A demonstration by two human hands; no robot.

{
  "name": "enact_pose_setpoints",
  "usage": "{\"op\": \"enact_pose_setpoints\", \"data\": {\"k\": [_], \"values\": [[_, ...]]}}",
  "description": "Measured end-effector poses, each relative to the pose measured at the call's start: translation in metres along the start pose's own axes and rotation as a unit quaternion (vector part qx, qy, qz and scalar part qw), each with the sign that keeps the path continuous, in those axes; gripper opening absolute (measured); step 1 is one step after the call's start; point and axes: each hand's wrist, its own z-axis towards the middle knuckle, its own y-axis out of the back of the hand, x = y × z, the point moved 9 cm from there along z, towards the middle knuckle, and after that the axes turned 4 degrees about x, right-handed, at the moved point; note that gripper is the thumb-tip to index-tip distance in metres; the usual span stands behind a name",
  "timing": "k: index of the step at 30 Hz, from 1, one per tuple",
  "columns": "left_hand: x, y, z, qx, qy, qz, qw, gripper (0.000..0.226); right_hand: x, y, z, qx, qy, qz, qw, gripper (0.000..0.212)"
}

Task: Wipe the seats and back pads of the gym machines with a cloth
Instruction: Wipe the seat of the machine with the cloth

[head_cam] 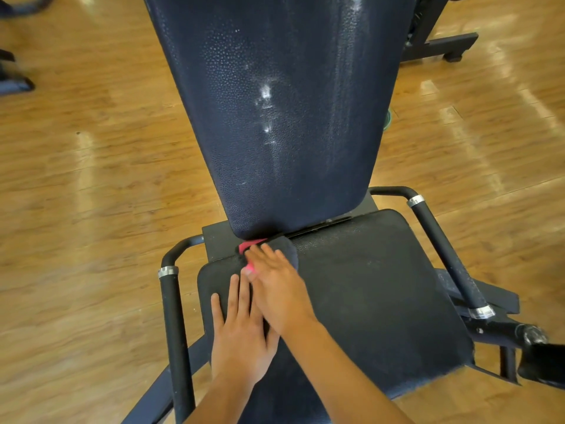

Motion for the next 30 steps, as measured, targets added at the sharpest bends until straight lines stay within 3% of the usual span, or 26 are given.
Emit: {"op": "enact_pose_setpoints", "data": {"k": [2, 4, 10, 19, 21, 22, 26, 28, 30], "values": [[-0.002, 0.007, 0.001, -0.022, 0.005, -0.016, 1.0, 0.075, -0.023, 0.03, -0.007, -0.084, -0.063, 0.046, 0.993, 0.049], [-0.004, 0.011, 0.001, -0.033, 0.007, -0.022, 0.999, 0.073, -0.039, 0.046, -0.012, -0.119, -0.097, 0.055, 0.987, 0.044], [-0.002, 0.003, 0.002, -0.029, -0.015, 0.016, 0.999, 0.086, 0.008, -0.019, -0.01, 0.05, -0.054, -0.078, 0.994, 0.032], [-0.002, 0.008, 0.002, -0.034, -0.004, -0.021, 0.999, 0.087, -0.015, 0.001, -0.014, 0.078, -0.169, 0.12, 0.975, 0.044], [-0.002, 0.008, 0.002, -0.026, -0.001, -0.027, 0.999, 0.078, -0.023, 0.013, -0.013, 0.017, -0.203, 0.144, 0.968, 0.043], [-0.002, 0.008, 0.001, -0.025, 0.003, -0.029, 0.999, 0.075, -0.03, 0.026, -0.016, -0.053, -0.229, 0.163, 0.958, 0.041], [-0.002, 0.008, 0.002, -0.016, 0.014, -0.03, 0.999, 0.073, -0.086, 0.078, -0.046, -0.299, -0.354, 0.246, 0.851, 0.034], [-0.001, 0.007, 0.002, -0.012, 0.015, -0.029, 0.999, 0.073, -0.121, 0.099, -0.066, -0.368, -0.401, 0.237, 0.805, 0.037], [-0.001, 0.006, 0.002, -0.008, 0.017, -0.03, 0.999, 0.072, -0.145, 0.117, -0.078, -0.397, -0.407, 0.207, 0.796, 0.038]]}}
